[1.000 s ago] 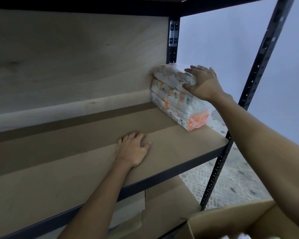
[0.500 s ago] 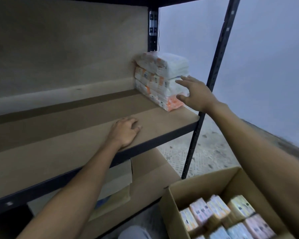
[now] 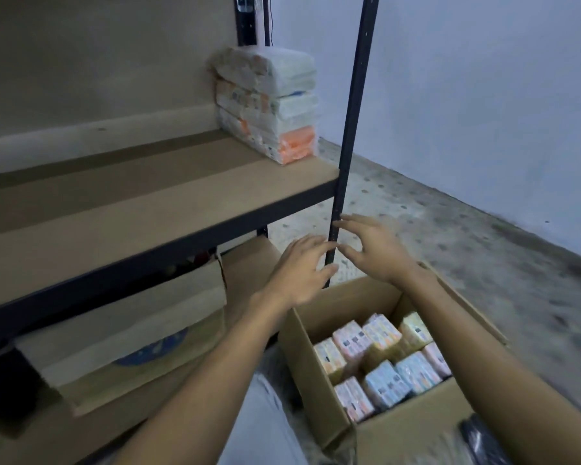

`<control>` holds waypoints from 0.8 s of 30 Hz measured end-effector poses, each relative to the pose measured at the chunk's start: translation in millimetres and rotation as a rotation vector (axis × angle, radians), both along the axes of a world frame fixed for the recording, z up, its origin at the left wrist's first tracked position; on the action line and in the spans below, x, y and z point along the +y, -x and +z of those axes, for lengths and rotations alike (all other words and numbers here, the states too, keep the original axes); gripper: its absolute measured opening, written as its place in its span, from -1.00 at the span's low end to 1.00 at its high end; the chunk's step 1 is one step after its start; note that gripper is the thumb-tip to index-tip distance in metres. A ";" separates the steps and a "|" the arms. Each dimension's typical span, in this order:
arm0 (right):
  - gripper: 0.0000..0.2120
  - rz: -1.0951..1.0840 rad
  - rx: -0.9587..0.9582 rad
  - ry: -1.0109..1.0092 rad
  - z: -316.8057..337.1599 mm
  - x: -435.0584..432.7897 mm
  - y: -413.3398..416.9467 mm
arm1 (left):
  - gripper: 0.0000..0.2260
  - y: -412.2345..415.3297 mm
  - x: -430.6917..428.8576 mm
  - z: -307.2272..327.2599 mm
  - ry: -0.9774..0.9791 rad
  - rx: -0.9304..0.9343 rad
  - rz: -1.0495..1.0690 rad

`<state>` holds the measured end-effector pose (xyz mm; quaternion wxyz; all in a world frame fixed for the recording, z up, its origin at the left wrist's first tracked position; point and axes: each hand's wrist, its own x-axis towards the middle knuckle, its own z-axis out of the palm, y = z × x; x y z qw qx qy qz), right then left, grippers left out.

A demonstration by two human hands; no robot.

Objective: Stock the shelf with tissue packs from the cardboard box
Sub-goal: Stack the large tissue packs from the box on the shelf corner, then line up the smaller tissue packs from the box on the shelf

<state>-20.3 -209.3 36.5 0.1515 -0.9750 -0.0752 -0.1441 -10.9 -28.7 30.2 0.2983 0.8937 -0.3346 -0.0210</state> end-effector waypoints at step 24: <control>-0.38 0.112 0.644 0.033 -245.3 -57.5 0.4 | -0.32 -17.9 -95.8 -229.8 -0.440 0.817 0.328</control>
